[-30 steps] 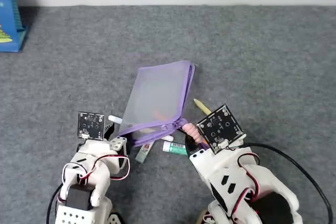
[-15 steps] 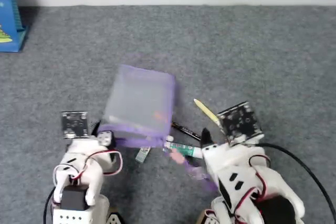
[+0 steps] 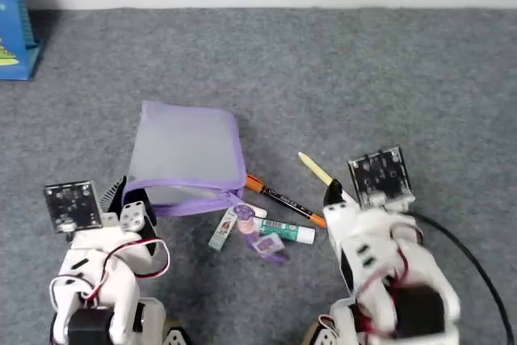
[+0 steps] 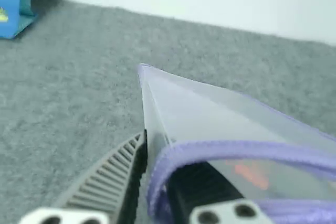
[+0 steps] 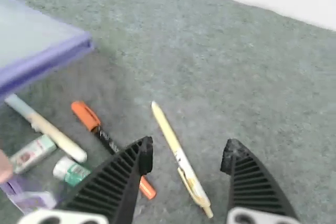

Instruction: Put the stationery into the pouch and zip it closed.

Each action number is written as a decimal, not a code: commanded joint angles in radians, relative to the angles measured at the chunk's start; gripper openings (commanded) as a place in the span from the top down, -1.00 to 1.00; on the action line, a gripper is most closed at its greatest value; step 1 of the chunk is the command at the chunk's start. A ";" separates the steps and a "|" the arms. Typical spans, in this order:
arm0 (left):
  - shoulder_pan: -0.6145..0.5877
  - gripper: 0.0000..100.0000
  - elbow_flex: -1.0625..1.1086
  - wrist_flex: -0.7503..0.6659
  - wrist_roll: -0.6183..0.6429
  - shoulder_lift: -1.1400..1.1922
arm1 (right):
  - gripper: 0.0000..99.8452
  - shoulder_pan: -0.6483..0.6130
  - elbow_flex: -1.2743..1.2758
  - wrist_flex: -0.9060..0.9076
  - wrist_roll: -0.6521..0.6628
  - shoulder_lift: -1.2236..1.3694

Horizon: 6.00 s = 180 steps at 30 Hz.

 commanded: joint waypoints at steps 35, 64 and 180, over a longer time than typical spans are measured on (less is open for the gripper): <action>-0.038 0.98 -0.536 -0.015 -0.043 0.905 | 0.59 0.007 -0.637 -0.222 0.083 1.333; -0.037 0.98 -0.710 0.250 -0.041 0.873 | 0.59 -0.035 -0.835 -0.223 0.084 1.750; -0.163 0.98 -1.021 0.542 0.031 1.185 | 0.61 -0.199 -0.157 -0.147 -0.338 0.581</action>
